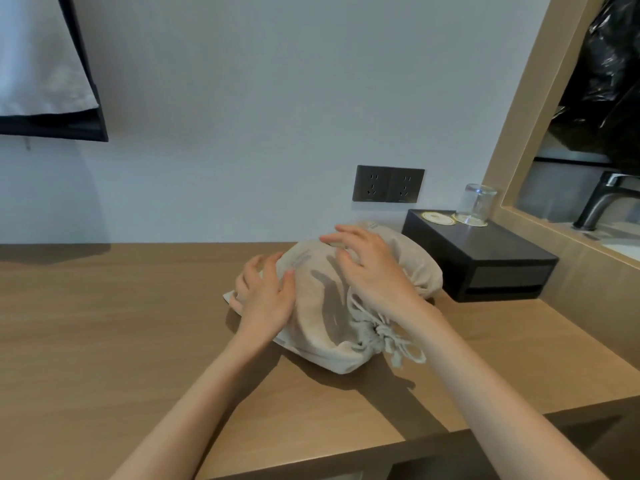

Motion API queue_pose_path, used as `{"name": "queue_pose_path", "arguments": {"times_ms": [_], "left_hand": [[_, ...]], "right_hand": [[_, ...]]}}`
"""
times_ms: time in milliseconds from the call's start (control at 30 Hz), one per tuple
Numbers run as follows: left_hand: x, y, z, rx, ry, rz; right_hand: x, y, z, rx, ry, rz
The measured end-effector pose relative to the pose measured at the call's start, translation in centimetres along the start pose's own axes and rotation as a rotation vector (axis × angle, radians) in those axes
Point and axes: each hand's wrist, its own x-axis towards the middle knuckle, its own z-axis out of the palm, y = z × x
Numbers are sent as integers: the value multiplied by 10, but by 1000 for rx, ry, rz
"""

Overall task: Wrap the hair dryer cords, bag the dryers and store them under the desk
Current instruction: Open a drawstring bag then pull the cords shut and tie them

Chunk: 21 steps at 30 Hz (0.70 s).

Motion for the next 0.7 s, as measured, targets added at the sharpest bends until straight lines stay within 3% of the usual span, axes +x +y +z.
{"name": "queue_pose_path", "arguments": {"times_ms": [100,167,267,400,567,700], "left_hand": [[-2,5,8,-62,-148,-169],[-2,5,14,-97,-178,-189],[1,1,21,-185,-175,-123],[20,-9,22,-444,-173,3],[46,-27,10,-208,-97,95],[62,-24,13,-172,-15,154]], "right_hand": [[20,18,21,-119,-213,67],[15,28,36,-54,-277,141],[-3,32,47,69,-158,224],[-18,26,59,-12,-106,287],[-11,24,85,9,-46,180],[21,43,95,39,-74,118]]}}
